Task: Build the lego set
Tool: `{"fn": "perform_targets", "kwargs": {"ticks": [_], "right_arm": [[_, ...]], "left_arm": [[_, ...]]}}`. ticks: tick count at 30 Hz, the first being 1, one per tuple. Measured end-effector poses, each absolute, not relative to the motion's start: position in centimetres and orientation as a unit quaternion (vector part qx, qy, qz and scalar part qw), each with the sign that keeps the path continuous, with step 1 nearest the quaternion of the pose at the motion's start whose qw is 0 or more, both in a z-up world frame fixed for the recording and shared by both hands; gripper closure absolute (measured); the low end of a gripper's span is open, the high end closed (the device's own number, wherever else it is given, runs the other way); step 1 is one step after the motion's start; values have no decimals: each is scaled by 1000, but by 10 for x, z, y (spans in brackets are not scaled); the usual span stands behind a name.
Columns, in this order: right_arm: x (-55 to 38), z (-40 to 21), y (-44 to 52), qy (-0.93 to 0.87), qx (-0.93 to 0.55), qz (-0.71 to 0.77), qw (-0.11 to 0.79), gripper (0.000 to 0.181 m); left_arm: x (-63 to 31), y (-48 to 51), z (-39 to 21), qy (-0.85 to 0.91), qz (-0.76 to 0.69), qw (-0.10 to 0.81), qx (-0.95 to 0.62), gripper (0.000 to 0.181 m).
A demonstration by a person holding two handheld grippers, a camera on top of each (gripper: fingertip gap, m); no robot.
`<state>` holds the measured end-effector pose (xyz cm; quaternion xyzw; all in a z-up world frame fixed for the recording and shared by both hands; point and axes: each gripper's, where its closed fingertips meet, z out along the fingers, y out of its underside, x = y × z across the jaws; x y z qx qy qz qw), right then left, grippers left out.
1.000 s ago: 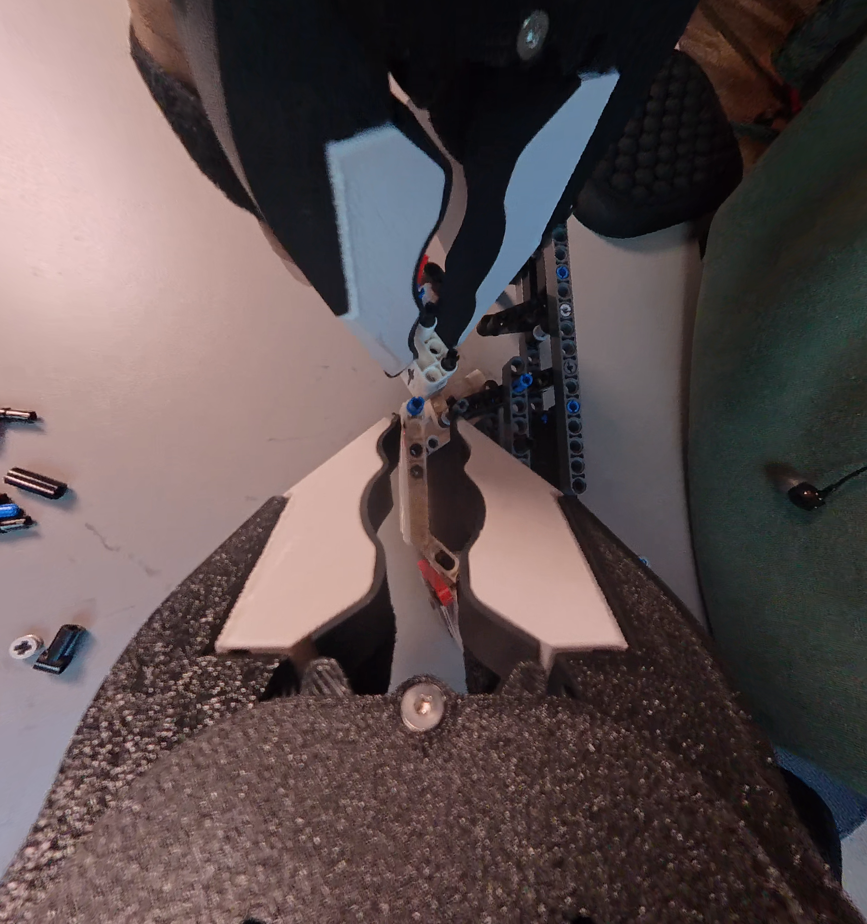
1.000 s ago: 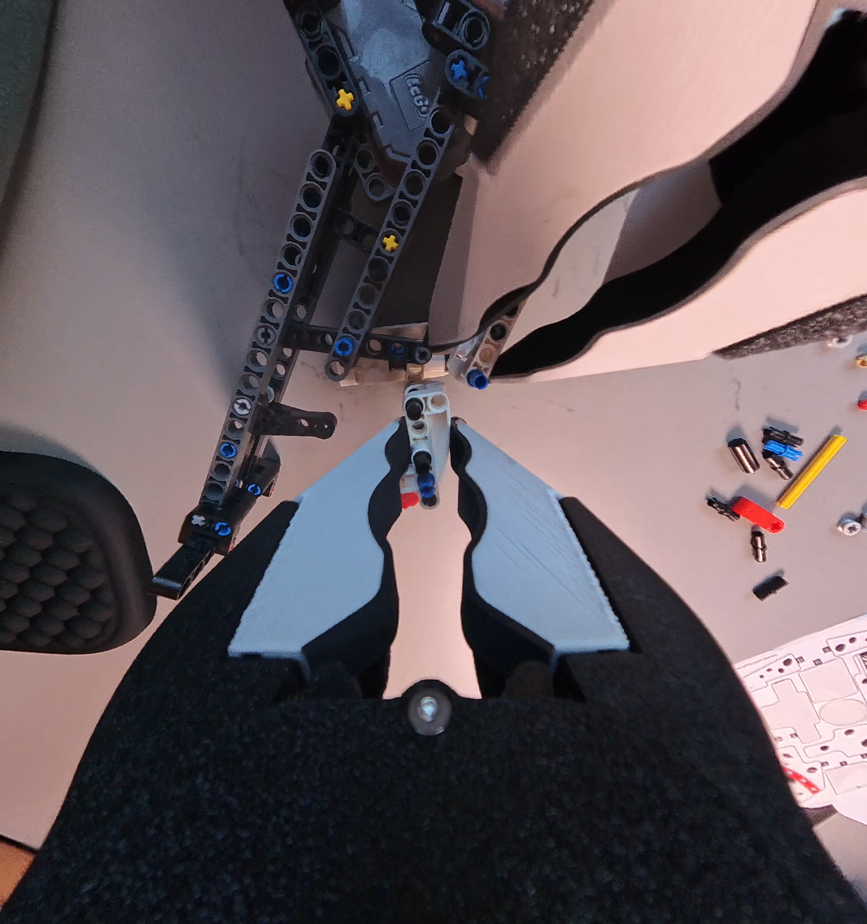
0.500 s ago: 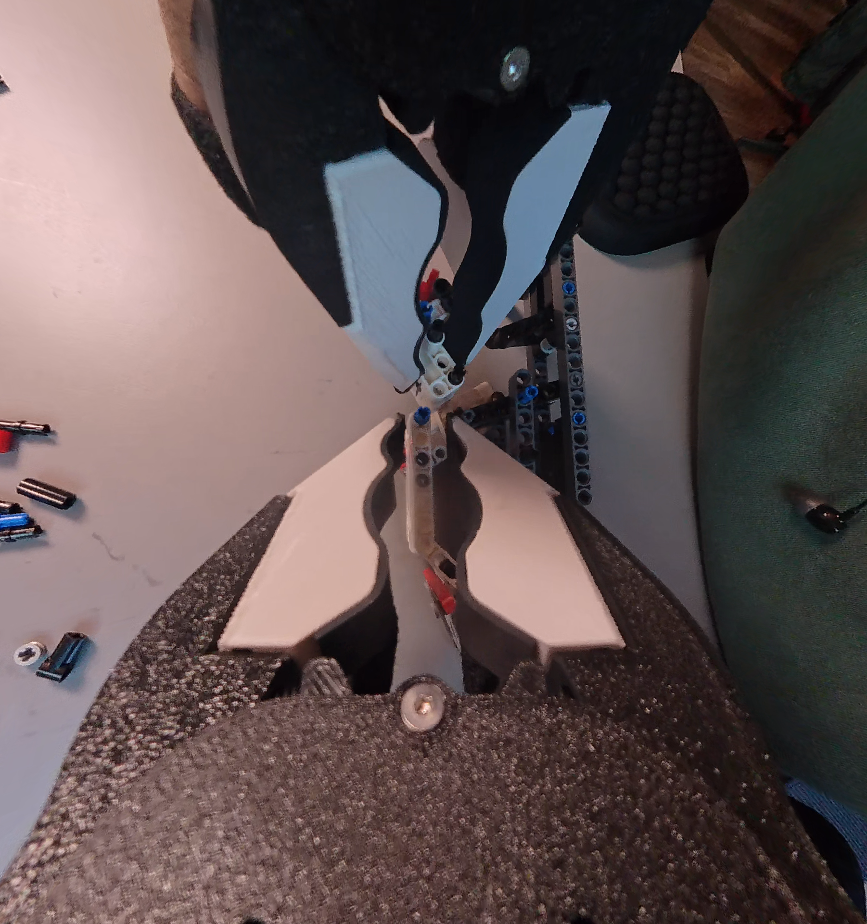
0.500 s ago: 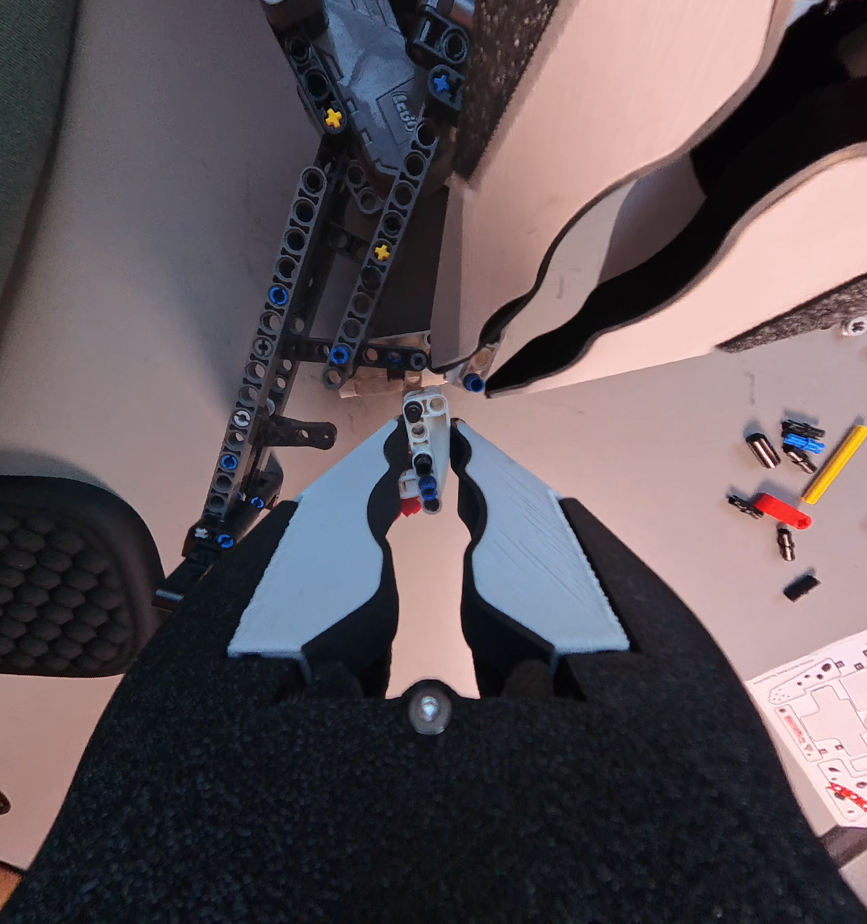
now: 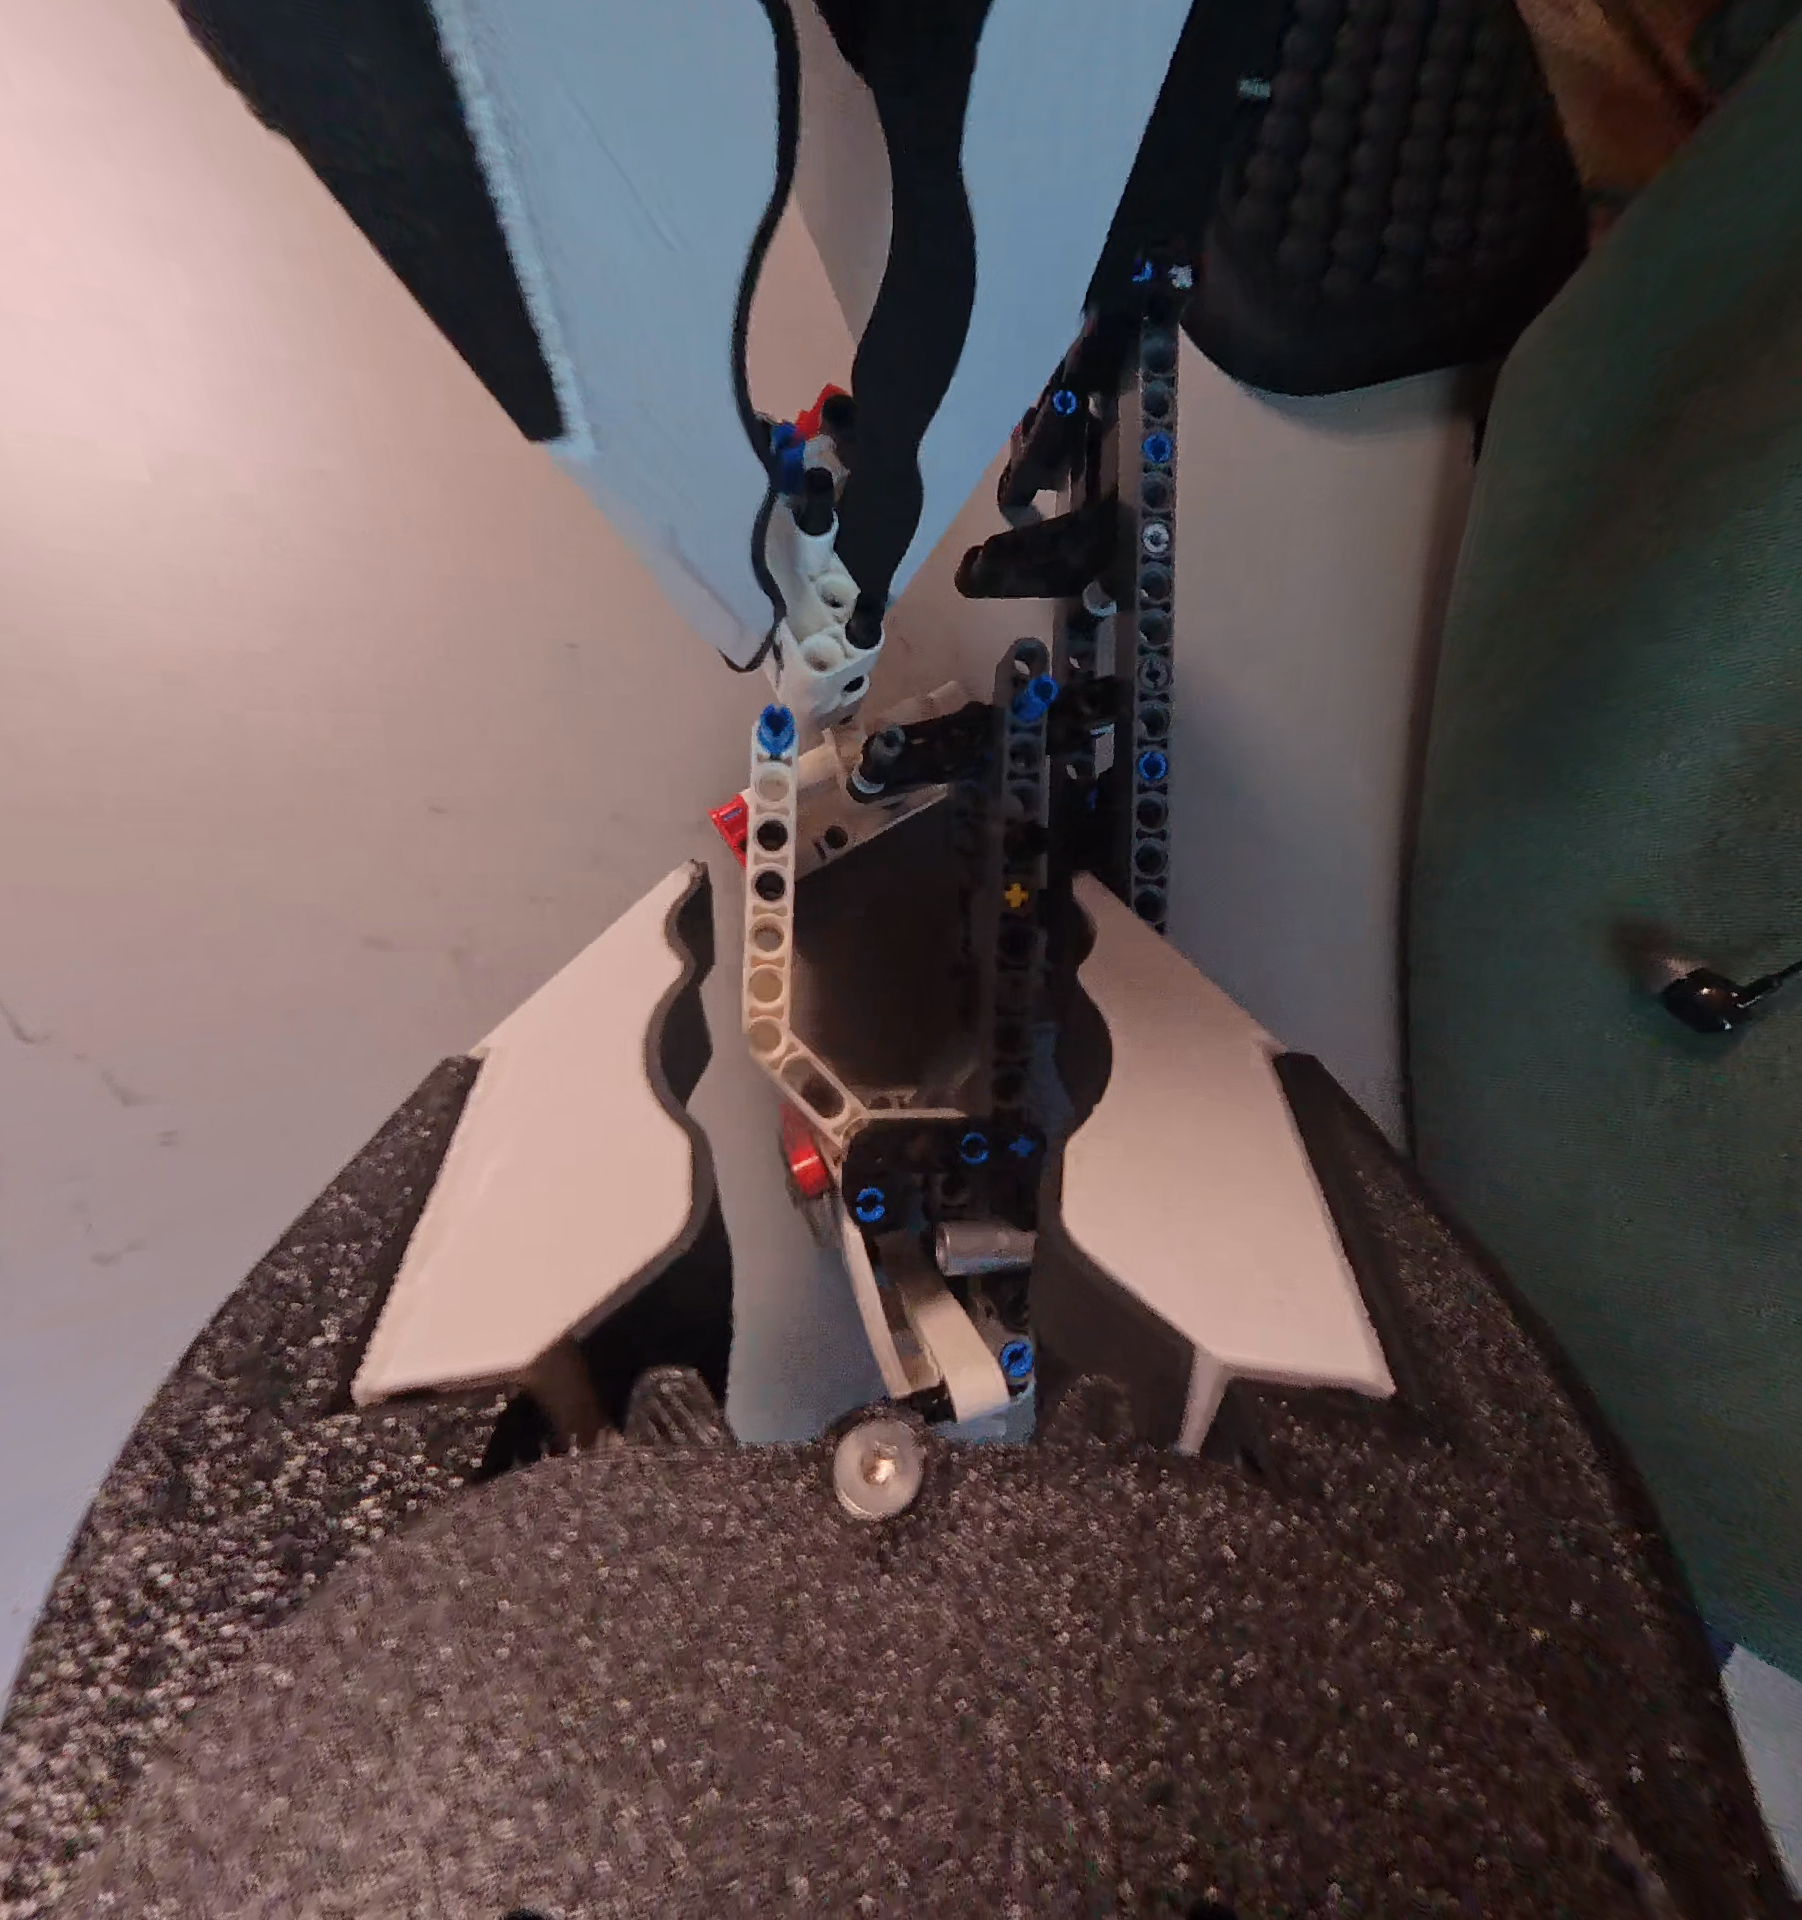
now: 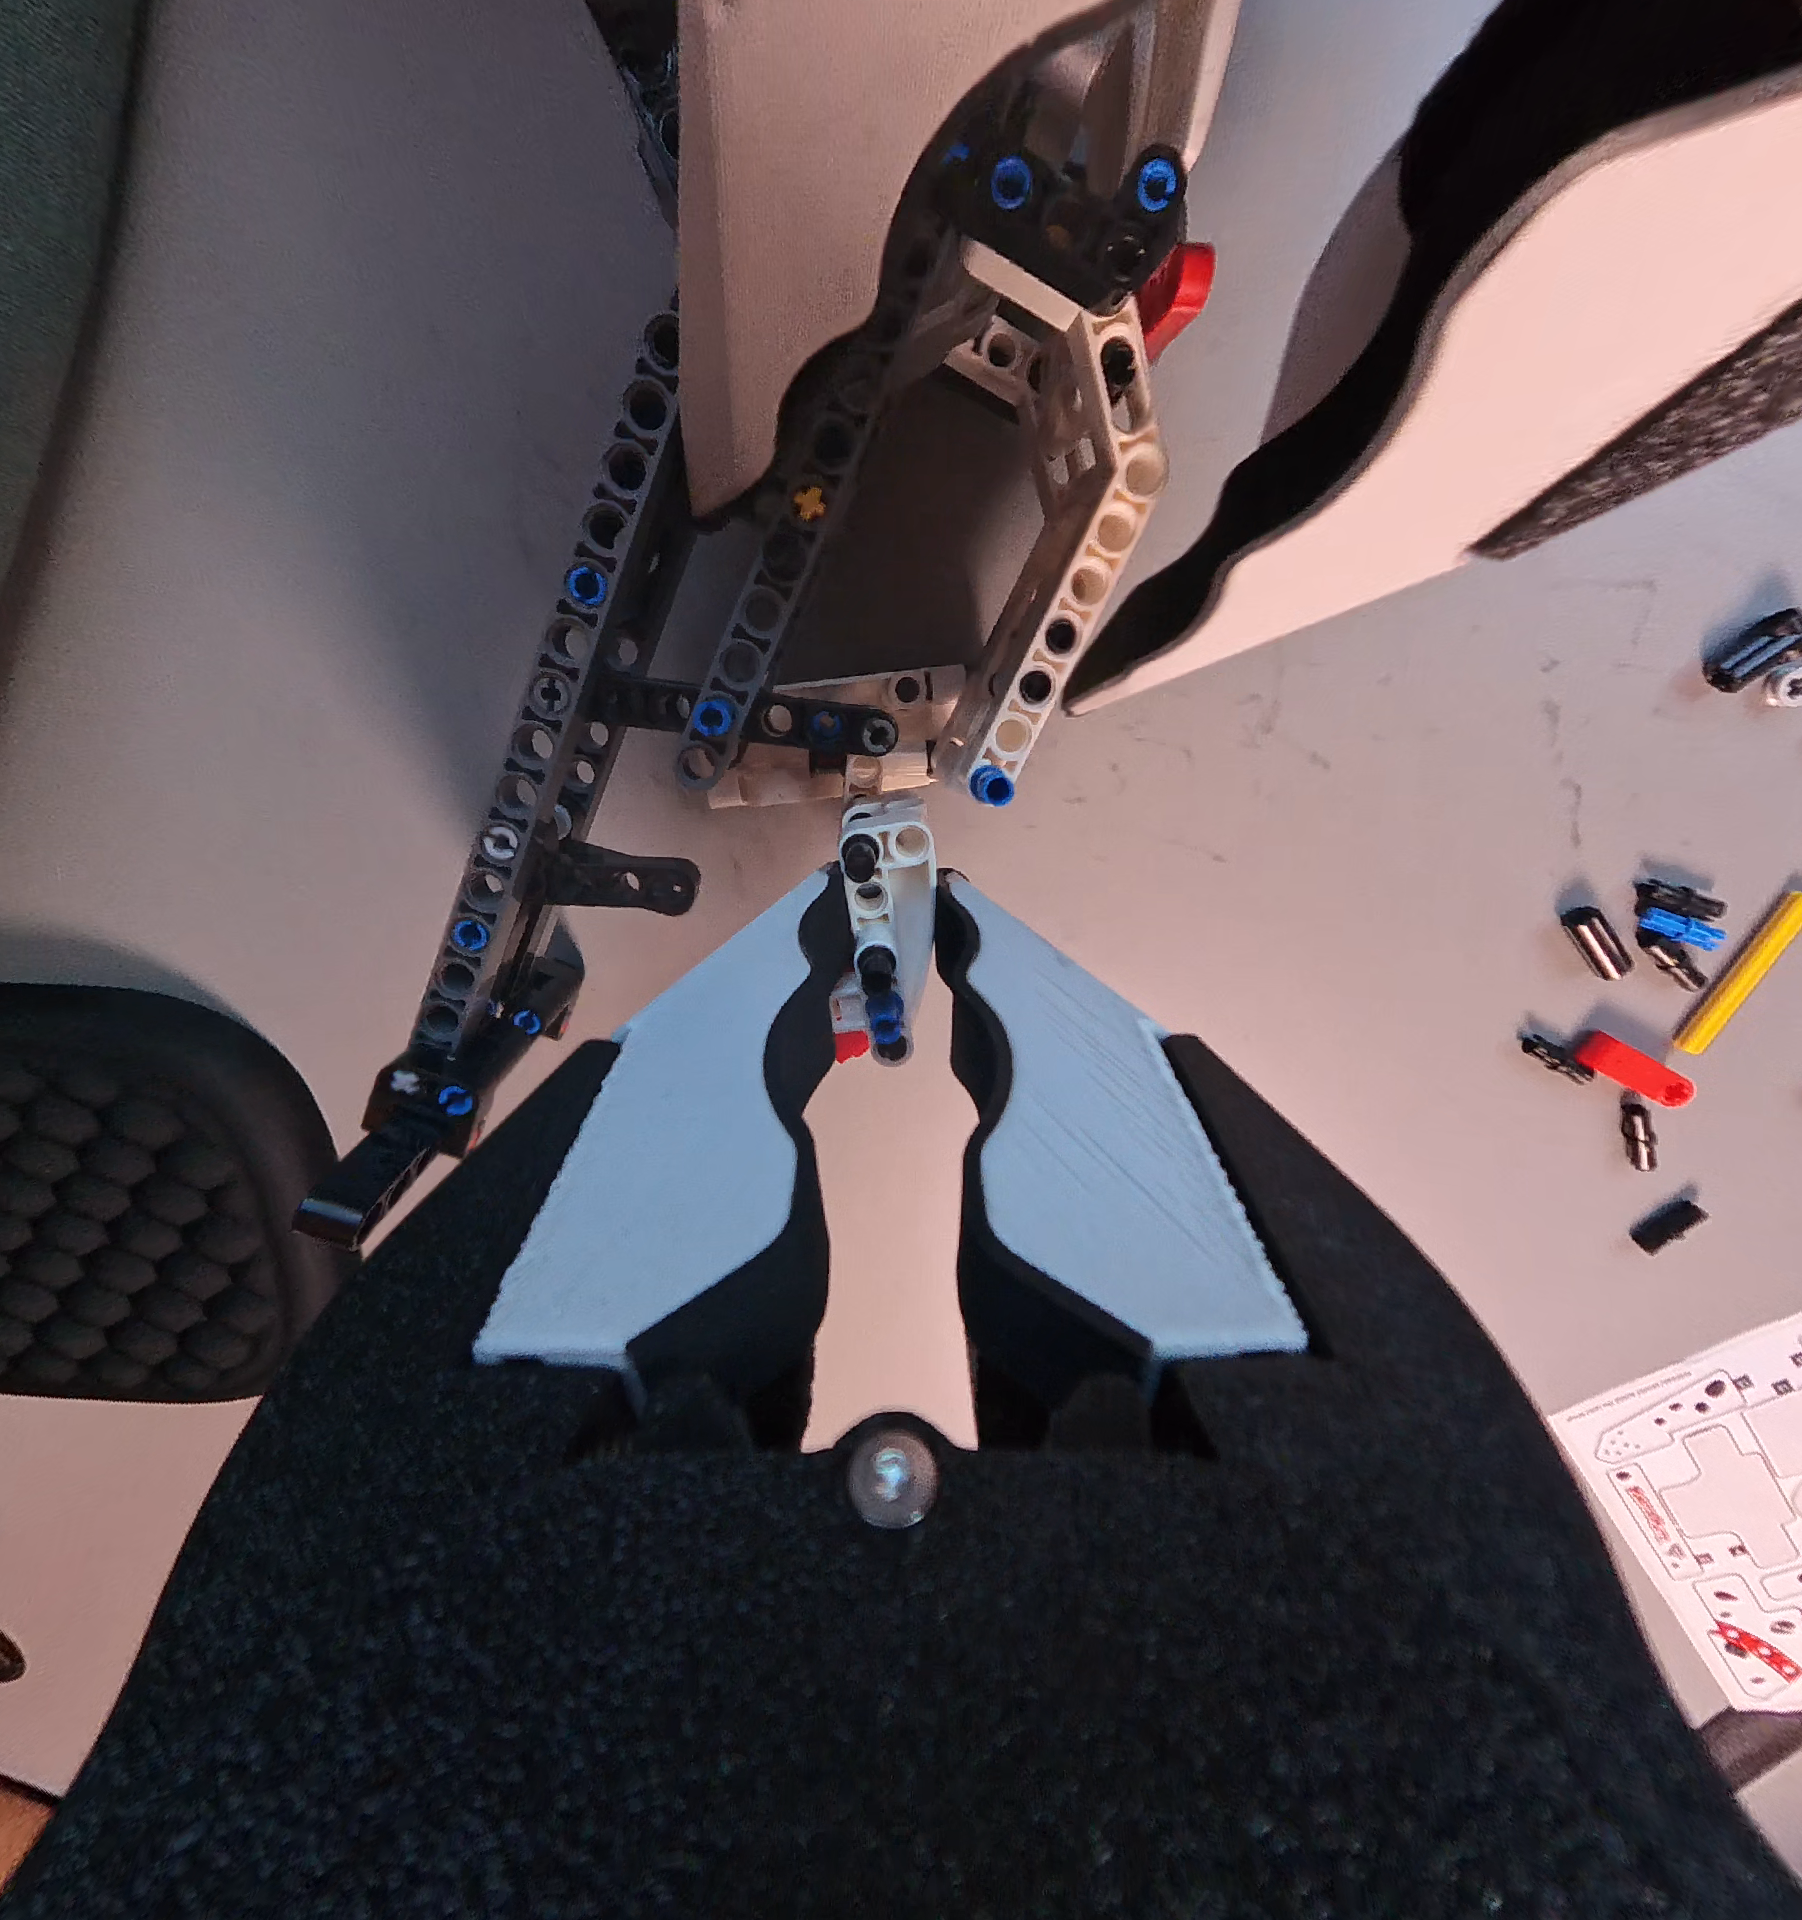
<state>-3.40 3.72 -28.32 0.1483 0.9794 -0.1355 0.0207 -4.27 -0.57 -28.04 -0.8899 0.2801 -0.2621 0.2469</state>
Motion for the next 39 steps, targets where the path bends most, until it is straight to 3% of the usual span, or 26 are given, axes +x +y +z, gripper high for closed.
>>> {"fn": "perform_targets", "kwargs": {"ticks": [2, 39], "right_arm": [[-34, -283, 35, 979, 149, -138, 19, 166], [-29, -285, 39, 993, 99, -54, -19, 166]], "left_arm": [[-39, -6, -284, 280, -268, 247, -888, 123], [-34, -7, -286, 286, -243, 282, -883, 124]]}}
